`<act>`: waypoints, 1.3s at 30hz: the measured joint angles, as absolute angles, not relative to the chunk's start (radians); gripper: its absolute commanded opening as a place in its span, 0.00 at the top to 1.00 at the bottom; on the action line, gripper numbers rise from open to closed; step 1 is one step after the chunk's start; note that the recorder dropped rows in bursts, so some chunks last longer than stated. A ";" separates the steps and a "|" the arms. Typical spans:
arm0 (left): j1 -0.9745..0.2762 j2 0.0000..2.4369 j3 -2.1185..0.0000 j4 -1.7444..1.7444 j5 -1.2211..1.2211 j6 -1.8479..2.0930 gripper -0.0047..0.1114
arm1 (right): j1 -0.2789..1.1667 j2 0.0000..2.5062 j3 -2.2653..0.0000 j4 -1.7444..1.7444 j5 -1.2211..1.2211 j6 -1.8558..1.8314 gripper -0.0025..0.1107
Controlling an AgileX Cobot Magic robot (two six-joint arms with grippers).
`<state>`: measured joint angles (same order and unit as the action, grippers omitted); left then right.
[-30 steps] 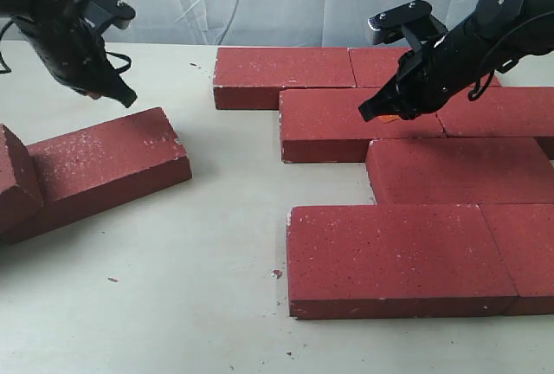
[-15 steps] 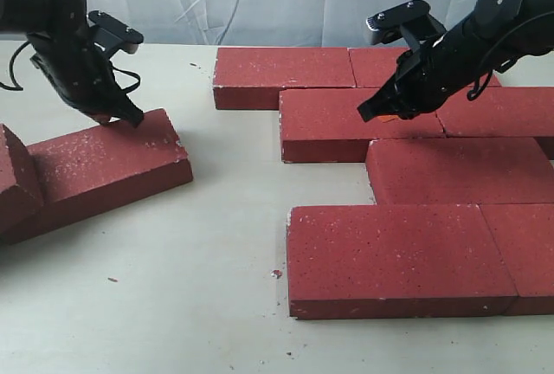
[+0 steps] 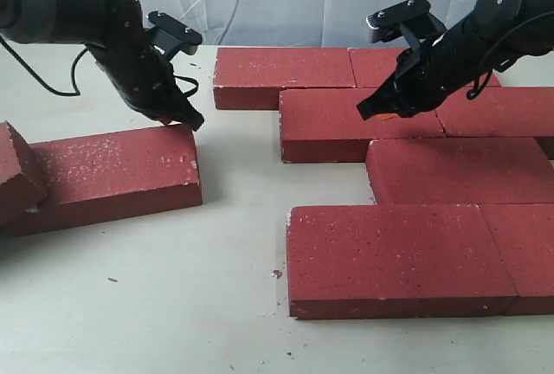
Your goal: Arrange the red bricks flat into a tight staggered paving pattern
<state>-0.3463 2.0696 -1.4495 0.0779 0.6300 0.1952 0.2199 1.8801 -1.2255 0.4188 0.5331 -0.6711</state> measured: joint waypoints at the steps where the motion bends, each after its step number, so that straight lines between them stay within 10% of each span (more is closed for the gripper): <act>1: -0.352 2.070 -1.455 0.078 0.630 0.195 0.96 | 0.220 1.880 -1.226 0.420 0.533 -0.671 0.99; 39: -0.514 2.062 -1.491 0.246 1.001 0.072 0.96 | 0.220 1.893 -1.226 0.459 0.530 -0.673 0.99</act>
